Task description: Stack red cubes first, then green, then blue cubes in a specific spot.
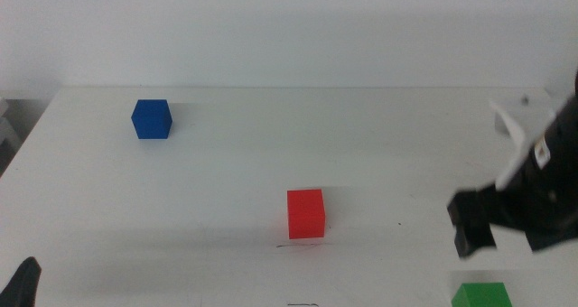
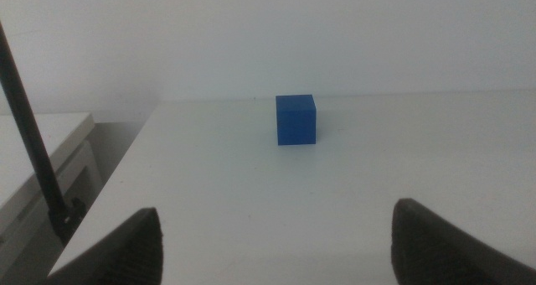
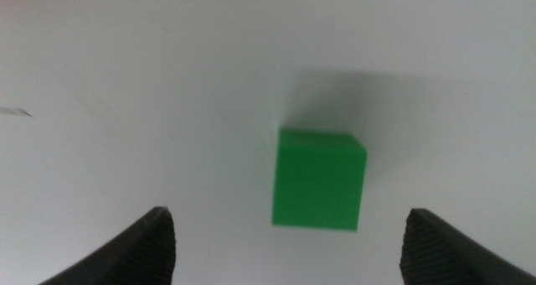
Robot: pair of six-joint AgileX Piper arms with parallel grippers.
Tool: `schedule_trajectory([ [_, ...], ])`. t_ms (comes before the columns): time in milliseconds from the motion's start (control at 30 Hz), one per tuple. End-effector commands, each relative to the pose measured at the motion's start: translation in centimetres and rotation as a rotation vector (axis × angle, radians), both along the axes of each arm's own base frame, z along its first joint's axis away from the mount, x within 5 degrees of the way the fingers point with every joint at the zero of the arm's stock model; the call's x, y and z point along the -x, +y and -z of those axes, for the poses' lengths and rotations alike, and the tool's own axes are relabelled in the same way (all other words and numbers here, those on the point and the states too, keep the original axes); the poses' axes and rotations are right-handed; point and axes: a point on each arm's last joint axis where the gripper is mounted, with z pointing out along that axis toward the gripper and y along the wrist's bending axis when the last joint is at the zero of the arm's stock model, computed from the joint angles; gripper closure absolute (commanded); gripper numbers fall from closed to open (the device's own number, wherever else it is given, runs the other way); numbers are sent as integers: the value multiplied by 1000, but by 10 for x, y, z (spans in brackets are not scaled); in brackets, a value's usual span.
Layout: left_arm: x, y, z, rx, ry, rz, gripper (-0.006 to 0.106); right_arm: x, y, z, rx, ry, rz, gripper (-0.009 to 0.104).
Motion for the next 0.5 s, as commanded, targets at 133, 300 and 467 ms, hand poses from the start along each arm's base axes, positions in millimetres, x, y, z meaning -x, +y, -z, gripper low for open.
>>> schedule_trajectory([
  [133,2,-1,-9,17,-106,9,7,11,-8,32,-25,-10,2,1],
  [300,2,-1,-9,17,-106,9,7,14,-11,50,-14,-18,-2,1],
  [467,2,-1,-9,17,-106,9,7,16,-13,63,8,11,13,2],
])
